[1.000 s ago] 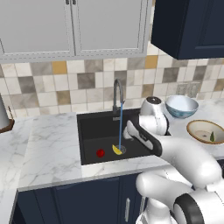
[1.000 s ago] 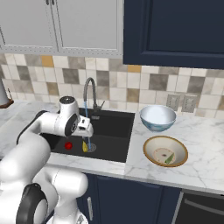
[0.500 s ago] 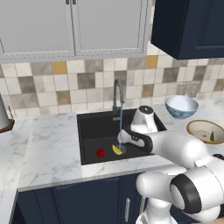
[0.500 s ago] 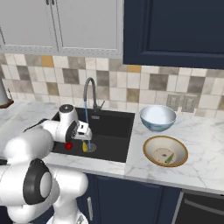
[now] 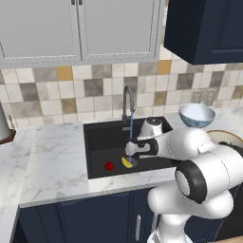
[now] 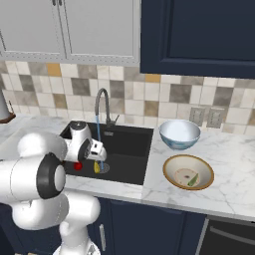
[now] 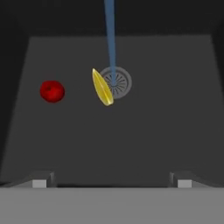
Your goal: Pick the lemon wedges from the sink and place them in one bowl. Place the apple in the other bowl. Then turn off the sink faucet.
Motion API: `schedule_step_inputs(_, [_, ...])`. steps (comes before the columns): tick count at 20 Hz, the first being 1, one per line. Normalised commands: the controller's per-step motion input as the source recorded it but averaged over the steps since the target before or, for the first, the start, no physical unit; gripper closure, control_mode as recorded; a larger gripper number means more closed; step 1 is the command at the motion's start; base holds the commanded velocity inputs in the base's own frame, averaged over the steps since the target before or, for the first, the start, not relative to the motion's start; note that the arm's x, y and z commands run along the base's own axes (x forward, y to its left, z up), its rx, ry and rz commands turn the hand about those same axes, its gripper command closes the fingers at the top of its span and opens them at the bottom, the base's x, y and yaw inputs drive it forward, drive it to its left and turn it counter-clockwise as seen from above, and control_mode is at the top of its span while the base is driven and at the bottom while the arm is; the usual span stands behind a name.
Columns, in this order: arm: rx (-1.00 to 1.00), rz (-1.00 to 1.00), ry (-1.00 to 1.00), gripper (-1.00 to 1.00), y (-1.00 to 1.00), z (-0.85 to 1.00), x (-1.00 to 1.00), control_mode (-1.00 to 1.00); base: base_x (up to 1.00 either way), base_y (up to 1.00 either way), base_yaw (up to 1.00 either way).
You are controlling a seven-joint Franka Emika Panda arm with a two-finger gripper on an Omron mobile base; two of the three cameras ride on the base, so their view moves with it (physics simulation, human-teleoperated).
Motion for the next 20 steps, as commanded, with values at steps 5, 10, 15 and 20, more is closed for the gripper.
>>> schedule_step_inputs(5, [0.0, -0.06, 0.04, -1.0, 0.06, -0.3, 0.28, -1.0, 0.0, 0.0, 0.0])
schedule_step_inputs(10, [0.0, -0.06, 0.01, -1.0, 0.03, -0.35, 0.24, -1.0, 0.0, 0.0, 0.0])
schedule_step_inputs(15, [0.0, -0.05, 0.0, -1.0, 0.06, -0.36, 0.23, -1.0, 0.0, 0.0, 0.0])
schedule_step_inputs(20, [0.0, -0.05, 0.0, -1.0, 0.11, -0.31, 0.27, -1.0, 0.0, 0.0, 0.0])
